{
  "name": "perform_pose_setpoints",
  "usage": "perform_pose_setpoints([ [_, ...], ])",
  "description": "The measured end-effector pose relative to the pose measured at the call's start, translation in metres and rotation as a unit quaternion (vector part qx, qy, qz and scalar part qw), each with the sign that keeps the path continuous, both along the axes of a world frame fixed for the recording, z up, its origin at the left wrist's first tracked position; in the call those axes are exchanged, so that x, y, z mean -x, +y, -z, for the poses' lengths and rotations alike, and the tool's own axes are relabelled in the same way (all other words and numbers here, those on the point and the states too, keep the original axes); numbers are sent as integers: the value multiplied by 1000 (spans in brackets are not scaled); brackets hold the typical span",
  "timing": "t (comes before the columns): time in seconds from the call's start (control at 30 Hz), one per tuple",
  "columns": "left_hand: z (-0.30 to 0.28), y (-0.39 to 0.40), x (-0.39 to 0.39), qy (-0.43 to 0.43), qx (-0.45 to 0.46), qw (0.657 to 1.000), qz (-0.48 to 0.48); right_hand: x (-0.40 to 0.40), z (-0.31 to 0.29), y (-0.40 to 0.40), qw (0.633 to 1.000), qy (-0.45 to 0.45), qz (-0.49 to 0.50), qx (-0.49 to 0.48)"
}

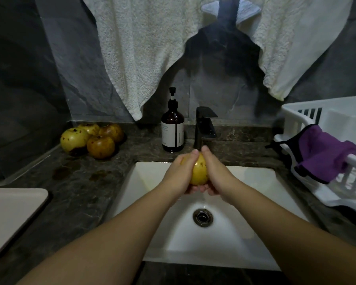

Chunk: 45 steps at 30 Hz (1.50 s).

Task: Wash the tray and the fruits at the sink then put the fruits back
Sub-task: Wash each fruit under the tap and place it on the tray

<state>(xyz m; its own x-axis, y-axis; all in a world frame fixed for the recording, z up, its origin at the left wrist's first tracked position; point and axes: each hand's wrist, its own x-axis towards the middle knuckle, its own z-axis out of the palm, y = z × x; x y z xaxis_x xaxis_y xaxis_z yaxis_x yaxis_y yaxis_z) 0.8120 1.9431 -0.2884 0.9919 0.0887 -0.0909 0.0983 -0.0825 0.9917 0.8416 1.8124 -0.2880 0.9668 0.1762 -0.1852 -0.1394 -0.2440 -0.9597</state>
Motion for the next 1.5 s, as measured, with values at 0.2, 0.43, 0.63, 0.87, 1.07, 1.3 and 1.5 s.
perform_pose_setpoints([
  [0.2, -4, 3, -1, 155, 116, 980, 41, -1, 1, 2, 989, -146, -6, 35],
  [0.43, 2, -3, -6, 22, -15, 999, -18, 2, 4, 6, 999, -24, 24, 36],
  [0.63, 2, -8, -1, 44, -14, 999, -7, 4, 3, -1, 996, 78, -2, -34],
  [0.87, -4, 10, 4, 163, 113, 978, 60, 8, 3, -5, 996, -62, -67, 0],
  [1.07, -5, 7, -7, 179, 123, 976, -1, -16, -37, -22, 989, -56, 109, -88],
  [1.3, -6, -20, -31, 154, 160, 974, -39, -57, -65, -26, 955, -262, 59, 125],
  [1.5, 13, -22, -38, 111, 184, 976, -37, -71, -60, -24, 942, -278, 55, 179],
])
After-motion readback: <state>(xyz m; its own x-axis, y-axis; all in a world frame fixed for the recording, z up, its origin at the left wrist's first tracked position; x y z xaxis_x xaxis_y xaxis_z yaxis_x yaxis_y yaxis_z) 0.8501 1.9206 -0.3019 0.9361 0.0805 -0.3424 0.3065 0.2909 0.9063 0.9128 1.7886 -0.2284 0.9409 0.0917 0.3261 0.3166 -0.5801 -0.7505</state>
